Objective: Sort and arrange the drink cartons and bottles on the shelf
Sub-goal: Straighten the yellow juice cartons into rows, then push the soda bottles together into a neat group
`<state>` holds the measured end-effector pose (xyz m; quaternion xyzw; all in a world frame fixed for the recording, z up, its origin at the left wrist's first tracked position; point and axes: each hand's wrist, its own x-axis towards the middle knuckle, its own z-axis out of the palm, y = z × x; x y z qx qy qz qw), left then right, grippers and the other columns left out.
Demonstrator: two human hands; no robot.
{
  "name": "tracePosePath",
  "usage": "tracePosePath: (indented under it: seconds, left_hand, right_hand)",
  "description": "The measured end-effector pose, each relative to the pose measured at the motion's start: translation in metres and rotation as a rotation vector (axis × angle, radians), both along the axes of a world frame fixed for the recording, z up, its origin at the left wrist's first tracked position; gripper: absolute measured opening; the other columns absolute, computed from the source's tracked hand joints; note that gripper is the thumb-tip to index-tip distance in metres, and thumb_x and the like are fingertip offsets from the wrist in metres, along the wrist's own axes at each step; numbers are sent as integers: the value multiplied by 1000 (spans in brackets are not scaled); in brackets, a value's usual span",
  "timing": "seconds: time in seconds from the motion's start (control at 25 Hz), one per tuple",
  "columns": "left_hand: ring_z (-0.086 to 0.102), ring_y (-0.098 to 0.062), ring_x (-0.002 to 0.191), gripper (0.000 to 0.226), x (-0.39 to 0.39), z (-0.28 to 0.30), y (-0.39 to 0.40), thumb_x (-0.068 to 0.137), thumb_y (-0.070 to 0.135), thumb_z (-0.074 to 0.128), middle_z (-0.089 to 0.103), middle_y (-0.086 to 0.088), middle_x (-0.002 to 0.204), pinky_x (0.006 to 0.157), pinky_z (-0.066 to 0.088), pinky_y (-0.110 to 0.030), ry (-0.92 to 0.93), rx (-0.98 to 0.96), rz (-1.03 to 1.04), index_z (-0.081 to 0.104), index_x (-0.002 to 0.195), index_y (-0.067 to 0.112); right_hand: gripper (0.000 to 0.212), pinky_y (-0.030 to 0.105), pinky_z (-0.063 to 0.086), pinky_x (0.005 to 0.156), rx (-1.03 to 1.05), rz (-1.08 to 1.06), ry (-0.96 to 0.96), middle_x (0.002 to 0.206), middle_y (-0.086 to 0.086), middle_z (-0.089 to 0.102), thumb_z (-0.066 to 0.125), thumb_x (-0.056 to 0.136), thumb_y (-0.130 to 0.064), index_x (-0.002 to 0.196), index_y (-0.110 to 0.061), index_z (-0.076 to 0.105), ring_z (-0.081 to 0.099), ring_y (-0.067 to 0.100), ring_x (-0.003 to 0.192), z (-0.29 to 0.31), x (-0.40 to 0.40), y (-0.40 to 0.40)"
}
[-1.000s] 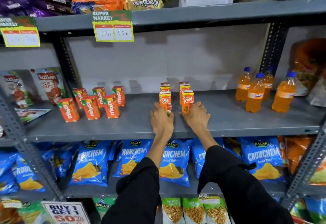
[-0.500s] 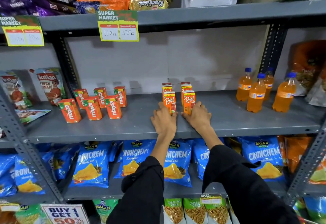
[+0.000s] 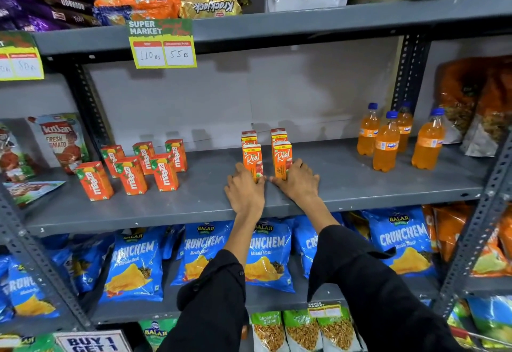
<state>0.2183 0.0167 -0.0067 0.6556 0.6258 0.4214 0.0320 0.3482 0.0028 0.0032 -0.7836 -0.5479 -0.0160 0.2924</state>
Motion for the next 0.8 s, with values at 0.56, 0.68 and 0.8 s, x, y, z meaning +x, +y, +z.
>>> tracePosePath:
  seconds: [0.56,0.68,0.8]
  left_hand:
    - [62,-16,81,22,174,2,-87,90,27,70,65,2,93,77,55,-38,-531,253,-426,59,107,20]
    - [64,-14,82,33,237,11,-82,88,22,74,69,-4,101,80,56,-38,-549,24,-560,58,117,18]
    - [61,-26,117,68,281,16,-70,80,19,82,63,-13,130,100,50,-38,-461,-149,-569,47,138,11]
  right_hand:
    - [35,46,44,89,769,-350,112,116,16,53,53,85,-18,119,-8,48,50,34,105,13,208,-94]
    - [64,53,40,96,536,-476,175,130,24,46,67,77,-21,131,-3,37,45,43,119,16,265,-97]
    - [91,59,37,102,280,-397,261,141,34,36,76,76,-35,139,9,26,37,51,130,13,307,-87]
